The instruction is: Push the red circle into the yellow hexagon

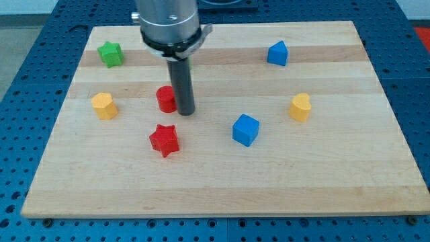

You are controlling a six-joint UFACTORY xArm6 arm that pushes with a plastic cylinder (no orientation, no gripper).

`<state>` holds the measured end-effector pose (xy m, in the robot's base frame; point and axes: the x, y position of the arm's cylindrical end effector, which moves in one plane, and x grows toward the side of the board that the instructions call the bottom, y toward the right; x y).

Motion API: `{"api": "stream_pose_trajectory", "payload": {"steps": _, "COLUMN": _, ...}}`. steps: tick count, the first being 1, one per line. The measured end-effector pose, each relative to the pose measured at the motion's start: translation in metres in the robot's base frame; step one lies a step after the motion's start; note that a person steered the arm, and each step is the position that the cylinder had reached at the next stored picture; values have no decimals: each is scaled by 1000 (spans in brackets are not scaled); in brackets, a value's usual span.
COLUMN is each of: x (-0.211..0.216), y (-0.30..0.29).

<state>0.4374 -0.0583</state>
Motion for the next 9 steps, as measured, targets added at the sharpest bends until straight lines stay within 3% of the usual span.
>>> {"api": "stream_pose_trajectory", "payload": {"steps": 2, "x": -21, "y": 8}}
{"api": "stream_pose_trajectory", "payload": {"steps": 5, "x": -14, "y": -75}}
{"api": "stream_pose_trajectory", "payload": {"steps": 8, "x": -48, "y": -76}}
{"api": "stream_pose_trajectory", "payload": {"steps": 9, "x": -38, "y": -98}}
